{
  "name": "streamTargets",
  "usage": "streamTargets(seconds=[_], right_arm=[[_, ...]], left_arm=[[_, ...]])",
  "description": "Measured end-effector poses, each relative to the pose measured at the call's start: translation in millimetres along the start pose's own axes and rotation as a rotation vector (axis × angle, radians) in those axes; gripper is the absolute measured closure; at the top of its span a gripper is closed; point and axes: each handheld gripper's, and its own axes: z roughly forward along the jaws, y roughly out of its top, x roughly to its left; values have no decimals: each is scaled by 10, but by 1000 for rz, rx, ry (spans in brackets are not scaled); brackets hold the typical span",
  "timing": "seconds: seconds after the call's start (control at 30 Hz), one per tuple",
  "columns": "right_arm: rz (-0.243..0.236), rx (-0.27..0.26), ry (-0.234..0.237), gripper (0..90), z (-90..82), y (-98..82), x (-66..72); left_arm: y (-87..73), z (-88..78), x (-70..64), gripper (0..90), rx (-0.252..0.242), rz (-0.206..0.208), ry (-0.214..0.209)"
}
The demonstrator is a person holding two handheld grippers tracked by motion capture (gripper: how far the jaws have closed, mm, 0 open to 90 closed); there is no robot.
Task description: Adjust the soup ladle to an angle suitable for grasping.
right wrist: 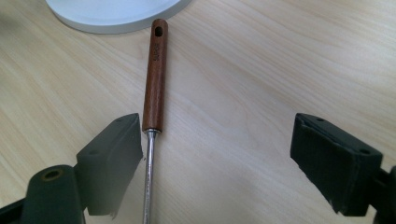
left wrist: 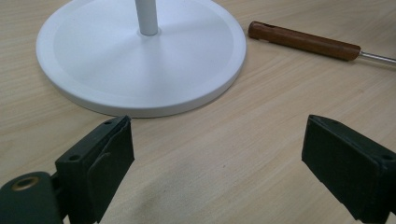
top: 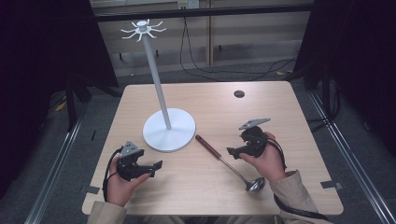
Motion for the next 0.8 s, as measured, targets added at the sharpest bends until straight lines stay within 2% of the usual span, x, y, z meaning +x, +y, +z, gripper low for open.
streamTargets(seconds=[0.07, 0.37, 0.6, 0.8], right_arm=[[-9, 6, -5, 165, 12, 36, 30], [-40, 49, 27, 176, 109, 165, 179], [-83, 108, 49, 203, 204, 252, 303], [-102, 158, 62, 226, 318, 313, 424]], left_arm=[[2, 1, -2, 92, -2, 0, -2], [7, 7, -4, 92, -5, -4, -7], [12, -2, 2, 93, -10, -4, -2], [18, -12, 9, 95, -15, 0, -1]])
